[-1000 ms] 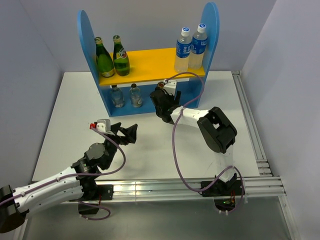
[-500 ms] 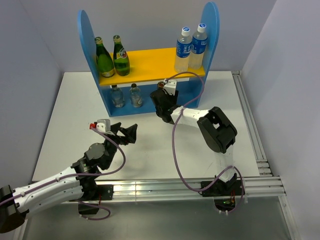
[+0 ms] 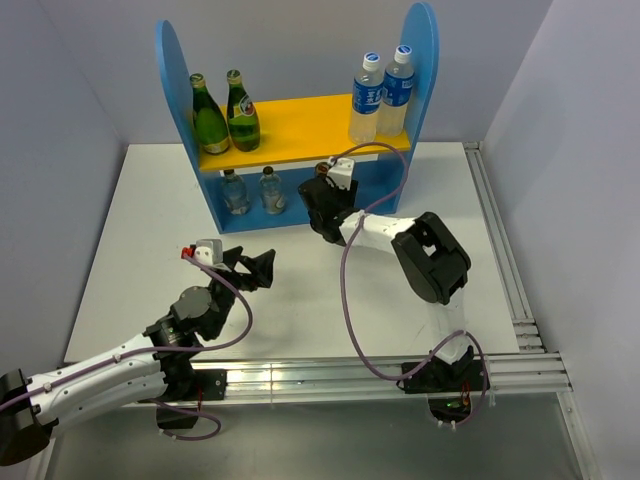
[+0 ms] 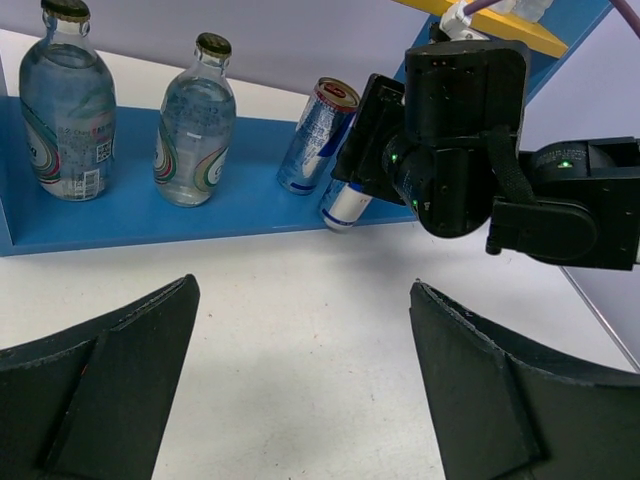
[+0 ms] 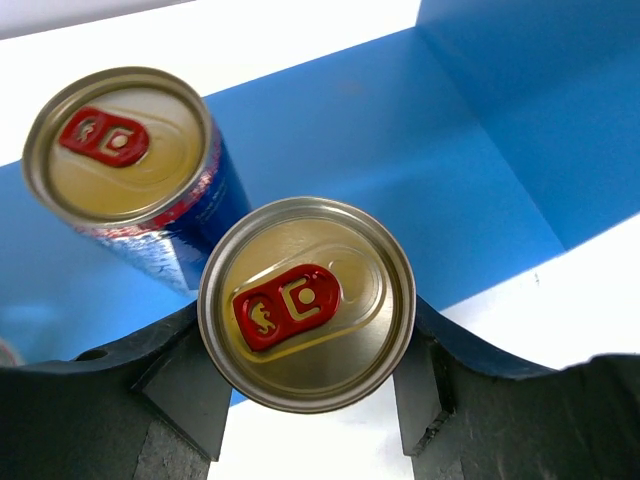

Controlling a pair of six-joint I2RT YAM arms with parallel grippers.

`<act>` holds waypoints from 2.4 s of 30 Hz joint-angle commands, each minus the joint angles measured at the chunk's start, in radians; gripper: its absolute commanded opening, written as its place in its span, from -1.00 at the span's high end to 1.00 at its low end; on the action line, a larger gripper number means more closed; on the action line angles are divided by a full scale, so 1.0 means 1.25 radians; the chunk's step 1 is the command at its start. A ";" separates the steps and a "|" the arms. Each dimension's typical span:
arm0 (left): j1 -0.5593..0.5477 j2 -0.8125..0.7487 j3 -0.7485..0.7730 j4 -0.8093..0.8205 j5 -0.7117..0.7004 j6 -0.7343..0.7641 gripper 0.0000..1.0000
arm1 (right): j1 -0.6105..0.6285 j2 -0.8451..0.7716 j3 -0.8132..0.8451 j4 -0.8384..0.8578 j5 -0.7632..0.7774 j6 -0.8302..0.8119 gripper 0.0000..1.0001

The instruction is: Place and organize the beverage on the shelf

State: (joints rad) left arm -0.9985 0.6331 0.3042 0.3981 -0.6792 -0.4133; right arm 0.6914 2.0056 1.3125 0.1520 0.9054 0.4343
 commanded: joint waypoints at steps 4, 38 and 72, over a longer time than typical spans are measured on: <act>-0.004 0.003 -0.004 0.024 -0.009 0.002 -0.85 | -0.036 0.014 0.073 0.127 0.084 -0.119 1.00; -0.004 0.031 0.000 0.034 -0.013 0.010 -0.83 | -0.067 -0.065 -0.113 0.424 0.030 -0.170 -1.00; -0.004 0.076 0.017 0.034 -0.033 0.014 -0.84 | 0.021 -0.202 -0.271 0.362 0.050 -0.080 0.32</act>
State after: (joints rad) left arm -0.9985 0.7300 0.3012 0.4053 -0.7055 -0.4088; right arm 0.7113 1.7393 0.9348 0.5865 0.9421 0.3294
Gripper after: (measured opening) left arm 0.920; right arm 0.343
